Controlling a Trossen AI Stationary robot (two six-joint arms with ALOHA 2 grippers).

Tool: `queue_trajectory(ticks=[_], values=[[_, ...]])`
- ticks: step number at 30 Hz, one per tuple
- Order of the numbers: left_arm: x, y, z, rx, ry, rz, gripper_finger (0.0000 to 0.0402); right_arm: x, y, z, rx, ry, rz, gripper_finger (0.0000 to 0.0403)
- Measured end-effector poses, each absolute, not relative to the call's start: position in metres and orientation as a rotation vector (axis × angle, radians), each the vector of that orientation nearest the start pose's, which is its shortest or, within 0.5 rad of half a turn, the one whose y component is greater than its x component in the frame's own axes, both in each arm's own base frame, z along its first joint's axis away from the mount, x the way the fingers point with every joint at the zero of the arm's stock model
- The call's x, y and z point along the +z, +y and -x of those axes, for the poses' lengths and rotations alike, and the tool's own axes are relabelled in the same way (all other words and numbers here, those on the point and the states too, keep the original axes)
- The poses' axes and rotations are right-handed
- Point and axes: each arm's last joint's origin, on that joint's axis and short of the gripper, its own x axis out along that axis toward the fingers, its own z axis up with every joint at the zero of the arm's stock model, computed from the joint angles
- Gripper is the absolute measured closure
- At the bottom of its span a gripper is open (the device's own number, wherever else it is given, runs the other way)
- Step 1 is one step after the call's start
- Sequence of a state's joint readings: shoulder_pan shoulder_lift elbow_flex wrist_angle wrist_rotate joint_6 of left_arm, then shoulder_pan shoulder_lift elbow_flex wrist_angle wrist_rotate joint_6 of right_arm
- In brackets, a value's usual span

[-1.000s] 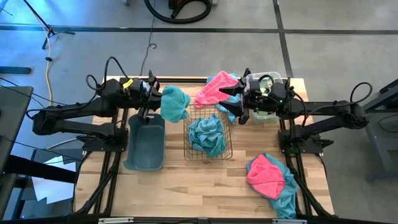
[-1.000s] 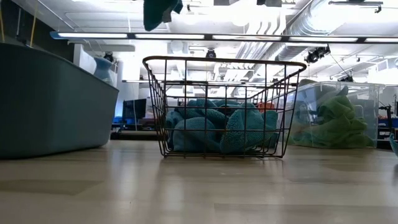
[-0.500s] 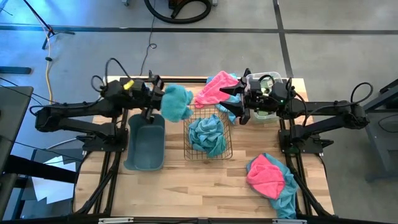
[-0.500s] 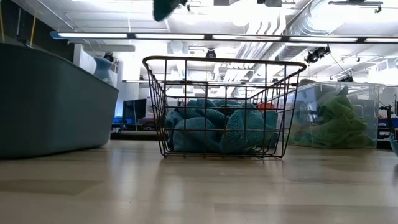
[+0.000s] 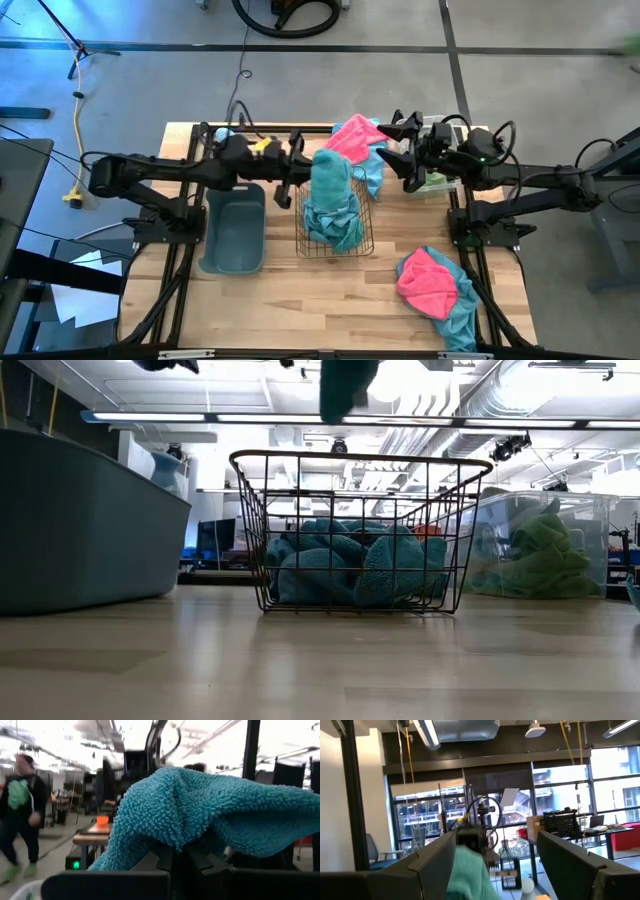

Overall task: Sort microfiber towel by color & place in baskets
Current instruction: Put the blue towel into the wire basket

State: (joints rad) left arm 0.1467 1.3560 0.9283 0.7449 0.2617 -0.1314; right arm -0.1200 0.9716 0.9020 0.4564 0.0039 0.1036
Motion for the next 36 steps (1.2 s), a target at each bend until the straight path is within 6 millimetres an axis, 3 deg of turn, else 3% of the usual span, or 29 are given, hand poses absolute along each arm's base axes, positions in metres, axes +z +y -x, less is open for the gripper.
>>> queue_trajectory(ticks=[4,12,14,16,20,24,36], values=[[0.321,0.041,-0.314,-0.114,-0.154,0.096,0.0401,0.403,-0.025,-0.204,-0.105,-0.4,-0.08,0.0126],[0.247,0.045,-0.351,-0.091,0.13,0.21,0.0401,0.398,-0.025,-0.205,-0.109,-0.345,-0.084,0.0126],[0.227,0.046,-0.355,-0.077,0.248,0.26,0.0401,0.397,-0.025,-0.206,-0.109,-0.333,-0.087,0.0126],[0.218,0.045,-0.354,-0.071,0.321,0.294,0.0401,0.396,-0.025,-0.206,-0.109,-0.323,-0.093,0.0126],[0.222,0.045,-0.348,-0.066,0.388,0.27,0.0401,0.394,-0.025,-0.206,-0.11,-0.3,-0.094,0.0126],[0.231,0.046,-0.348,-0.015,0.607,0.218,0.0401,0.392,-0.025,-0.207,-0.112,-0.279,-0.096,0.0126],[0.252,0.048,-0.38,-0.007,1.035,-0.065,0.0401,0.39,-0.025,-0.208,-0.113,-0.263,-0.098,0.0126]])
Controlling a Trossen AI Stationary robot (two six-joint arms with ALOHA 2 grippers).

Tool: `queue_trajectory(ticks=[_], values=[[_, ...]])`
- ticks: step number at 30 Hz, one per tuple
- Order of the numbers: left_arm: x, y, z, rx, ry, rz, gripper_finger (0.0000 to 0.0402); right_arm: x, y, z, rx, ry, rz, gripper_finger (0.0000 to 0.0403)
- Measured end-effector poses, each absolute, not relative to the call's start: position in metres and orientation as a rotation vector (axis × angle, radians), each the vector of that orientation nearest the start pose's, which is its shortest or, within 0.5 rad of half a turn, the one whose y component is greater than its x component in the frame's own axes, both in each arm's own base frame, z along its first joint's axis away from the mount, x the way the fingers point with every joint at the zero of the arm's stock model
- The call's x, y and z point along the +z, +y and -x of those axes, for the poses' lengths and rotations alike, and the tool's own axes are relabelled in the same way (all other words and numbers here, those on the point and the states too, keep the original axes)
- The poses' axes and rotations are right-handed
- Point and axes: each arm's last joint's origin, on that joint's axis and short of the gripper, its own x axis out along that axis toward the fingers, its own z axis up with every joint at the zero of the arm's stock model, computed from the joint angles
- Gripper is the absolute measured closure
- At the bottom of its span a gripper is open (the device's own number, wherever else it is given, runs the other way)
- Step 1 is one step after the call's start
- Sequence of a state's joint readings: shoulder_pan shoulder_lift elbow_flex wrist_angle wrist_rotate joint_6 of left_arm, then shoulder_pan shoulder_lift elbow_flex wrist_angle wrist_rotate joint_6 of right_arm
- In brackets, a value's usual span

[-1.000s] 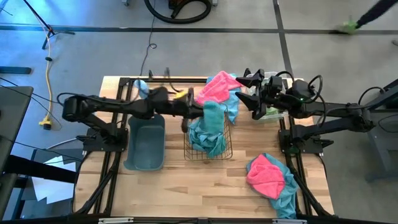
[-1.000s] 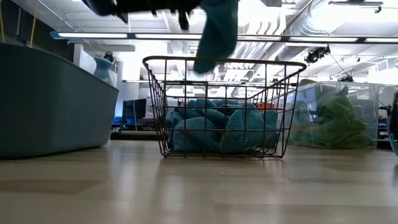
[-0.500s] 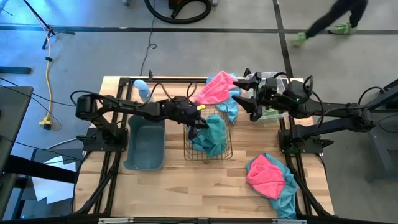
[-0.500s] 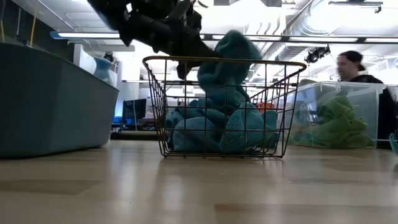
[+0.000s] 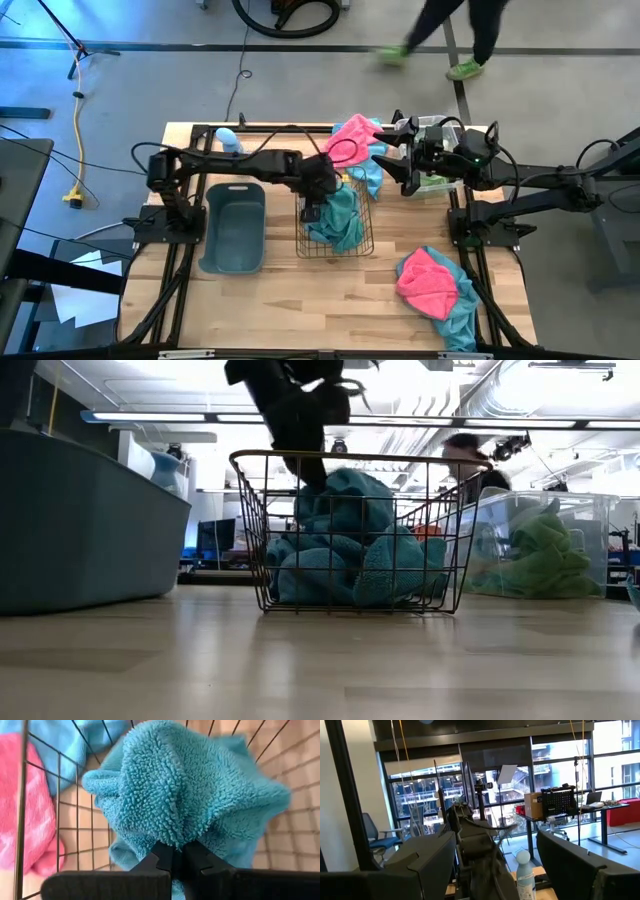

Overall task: Sort microfiber towel by color & place in baskets
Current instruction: Put the blue towel into the wire basket

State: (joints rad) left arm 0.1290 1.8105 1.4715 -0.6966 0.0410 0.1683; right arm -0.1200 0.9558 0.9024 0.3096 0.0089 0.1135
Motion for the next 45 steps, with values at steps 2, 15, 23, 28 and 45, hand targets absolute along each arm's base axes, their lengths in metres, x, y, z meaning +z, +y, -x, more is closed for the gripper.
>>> queue_trajectory(ticks=[2,15,23,28,45], values=[[0.249,0.047,-0.387,-0.012,1.079,-0.096,0.0401,0.39,-0.025,-0.208,-0.113,-0.262,-0.099,0.0126],[0.186,0.042,-0.414,-0.038,1.241,-0.089,0.0397,0.382,-0.026,-0.209,-0.114,-0.181,-0.149,0.0126],[0.149,0.043,-0.421,-0.049,1.327,-0.077,0.0397,0.38,-0.026,-0.21,-0.114,-0.162,-0.174,0.0126],[0.148,0.043,-0.421,-0.05,1.326,-0.079,0.0396,0.38,-0.026,-0.21,-0.114,-0.162,-0.17,0.0126],[0.188,0.044,-0.41,-0.008,1.253,-0.055,0.0263,0.381,-0.026,-0.21,-0.114,-0.163,-0.166,0.0126]])
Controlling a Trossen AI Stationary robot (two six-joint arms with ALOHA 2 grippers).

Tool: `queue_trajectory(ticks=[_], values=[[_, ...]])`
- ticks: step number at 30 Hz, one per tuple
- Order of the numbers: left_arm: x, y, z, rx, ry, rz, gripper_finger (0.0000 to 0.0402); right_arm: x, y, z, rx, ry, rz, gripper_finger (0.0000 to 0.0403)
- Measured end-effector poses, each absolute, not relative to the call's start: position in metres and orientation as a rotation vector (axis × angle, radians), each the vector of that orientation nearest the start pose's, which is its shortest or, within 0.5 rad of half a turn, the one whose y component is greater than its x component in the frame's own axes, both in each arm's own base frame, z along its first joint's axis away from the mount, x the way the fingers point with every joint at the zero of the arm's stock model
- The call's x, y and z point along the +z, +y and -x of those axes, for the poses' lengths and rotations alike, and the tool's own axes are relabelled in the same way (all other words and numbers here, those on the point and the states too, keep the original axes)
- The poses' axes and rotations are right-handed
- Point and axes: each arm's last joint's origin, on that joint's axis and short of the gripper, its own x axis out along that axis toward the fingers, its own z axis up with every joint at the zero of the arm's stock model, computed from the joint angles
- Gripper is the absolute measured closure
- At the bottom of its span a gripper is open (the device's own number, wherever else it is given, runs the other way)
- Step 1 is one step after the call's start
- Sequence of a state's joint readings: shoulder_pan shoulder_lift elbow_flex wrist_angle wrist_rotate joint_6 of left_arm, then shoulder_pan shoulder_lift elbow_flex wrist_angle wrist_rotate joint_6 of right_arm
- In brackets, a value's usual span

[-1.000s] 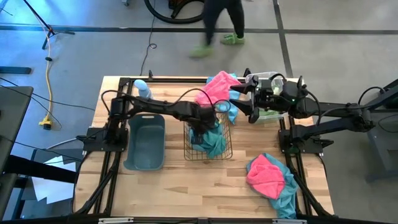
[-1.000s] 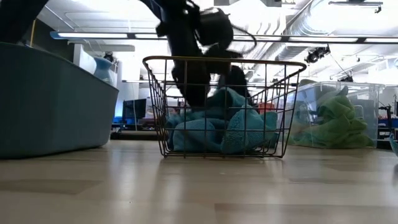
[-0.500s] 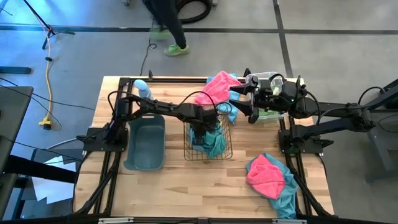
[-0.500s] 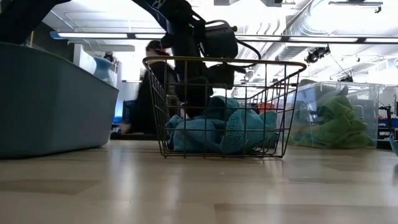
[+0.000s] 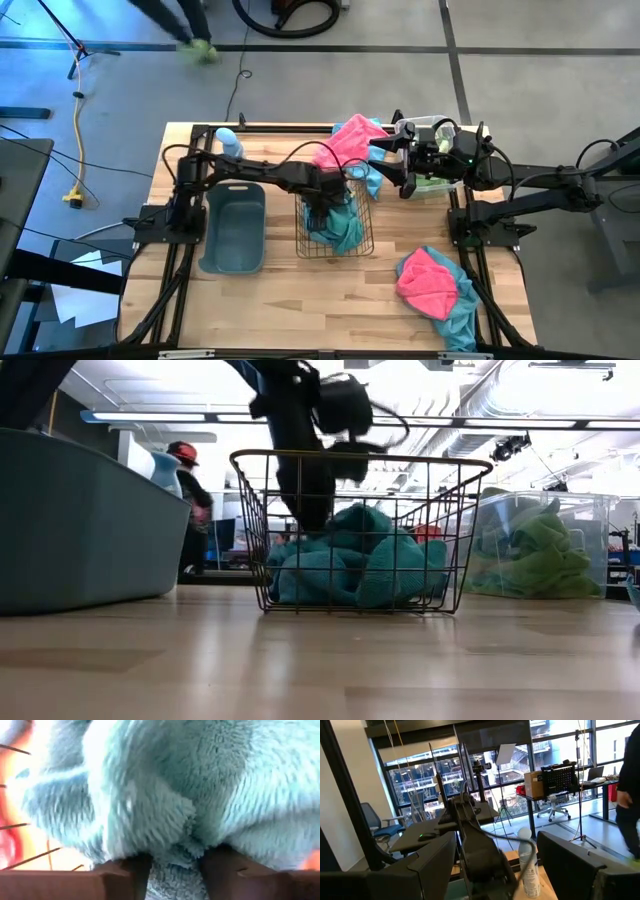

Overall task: Sort microfiber towel by color & place in baskets
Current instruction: Put the blue towel into the wire basket, then put the bottom pink towel into the blue bin

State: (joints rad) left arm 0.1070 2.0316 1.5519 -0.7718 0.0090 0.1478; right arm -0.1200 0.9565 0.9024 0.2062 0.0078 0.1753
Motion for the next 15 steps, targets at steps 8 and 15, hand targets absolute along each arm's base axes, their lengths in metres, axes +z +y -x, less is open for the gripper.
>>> queue_trajectory(ticks=[8,15], values=[[0.234,0.041,-0.39,0.012,1.205,-0.016,0.02,0.381,-0.026,-0.21,-0.114,-0.164,-0.166,0.0126],[0.282,0.044,-0.364,0.031,1.117,-0.016,0.0185,0.381,-0.025,-0.21,-0.113,-0.168,-0.165,0.0126]])
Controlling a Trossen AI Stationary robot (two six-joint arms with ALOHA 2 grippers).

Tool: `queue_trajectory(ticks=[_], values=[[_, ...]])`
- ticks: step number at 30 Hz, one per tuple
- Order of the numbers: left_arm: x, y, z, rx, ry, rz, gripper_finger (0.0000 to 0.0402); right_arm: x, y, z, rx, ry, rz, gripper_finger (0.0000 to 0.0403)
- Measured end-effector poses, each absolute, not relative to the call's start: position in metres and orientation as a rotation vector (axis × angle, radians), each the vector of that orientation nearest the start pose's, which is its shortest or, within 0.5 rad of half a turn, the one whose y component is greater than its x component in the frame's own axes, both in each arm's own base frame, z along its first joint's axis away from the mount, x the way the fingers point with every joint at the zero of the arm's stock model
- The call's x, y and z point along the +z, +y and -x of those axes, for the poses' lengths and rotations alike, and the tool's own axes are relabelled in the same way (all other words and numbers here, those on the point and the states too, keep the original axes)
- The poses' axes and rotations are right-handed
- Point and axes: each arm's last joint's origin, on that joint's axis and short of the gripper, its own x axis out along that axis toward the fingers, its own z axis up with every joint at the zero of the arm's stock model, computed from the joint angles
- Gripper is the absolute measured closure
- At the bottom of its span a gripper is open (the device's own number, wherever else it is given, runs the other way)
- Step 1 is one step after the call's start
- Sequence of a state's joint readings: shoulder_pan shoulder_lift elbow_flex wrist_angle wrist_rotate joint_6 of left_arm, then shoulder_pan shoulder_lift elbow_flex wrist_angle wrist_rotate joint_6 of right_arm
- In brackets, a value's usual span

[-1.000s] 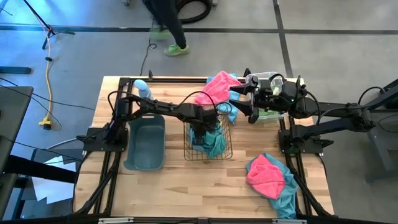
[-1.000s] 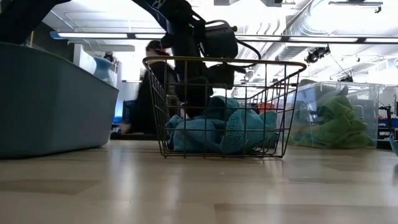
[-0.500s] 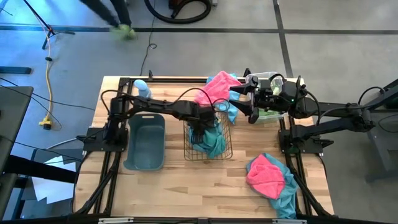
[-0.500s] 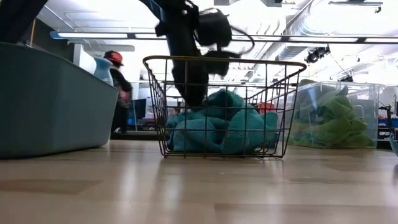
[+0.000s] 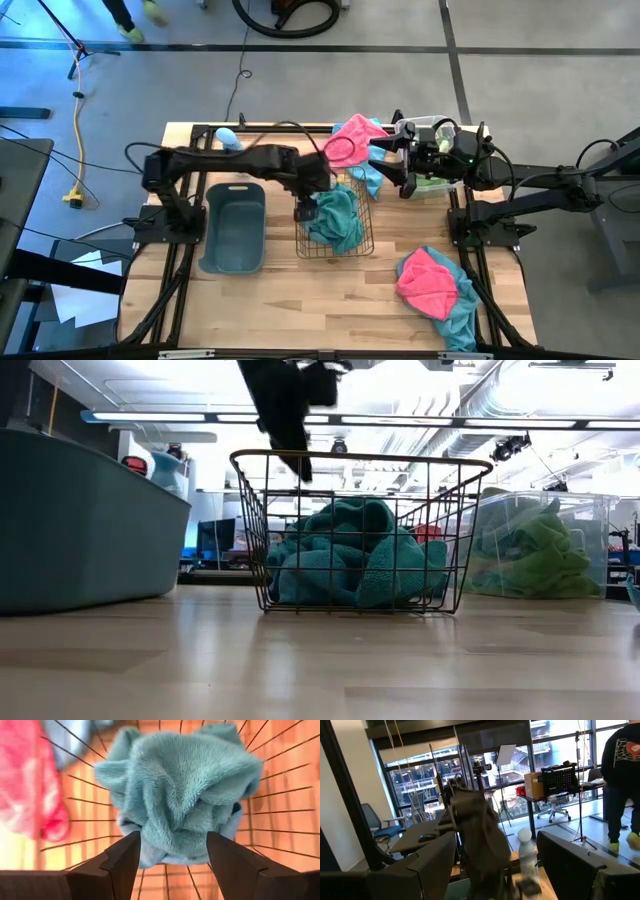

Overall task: Sort microfiber towel by color & place in baskets
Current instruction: Put the bottom pink towel into the blue bin

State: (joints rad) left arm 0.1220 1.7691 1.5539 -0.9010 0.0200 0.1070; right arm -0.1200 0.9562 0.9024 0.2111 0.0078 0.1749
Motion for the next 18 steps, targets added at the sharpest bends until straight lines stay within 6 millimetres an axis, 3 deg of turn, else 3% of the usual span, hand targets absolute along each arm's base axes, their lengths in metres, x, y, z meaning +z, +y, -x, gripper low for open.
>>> queue_trajectory(ticks=[6,13,18], values=[[0.344,0.047,-0.325,0.097,0.915,0.037,0.0185,0.383,-0.025,-0.209,-0.111,-0.191,-0.164,0.0126],[0.423,0.036,-0.264,0.113,0.372,0.073,0.0185,0.385,-0.025,-0.209,-0.114,-0.208,-0.121,0.0126],[0.438,0.029,-0.22,0.107,0.069,0.078,0.0186,0.386,-0.025,-0.209,-0.113,-0.22,-0.117,0.0126]])
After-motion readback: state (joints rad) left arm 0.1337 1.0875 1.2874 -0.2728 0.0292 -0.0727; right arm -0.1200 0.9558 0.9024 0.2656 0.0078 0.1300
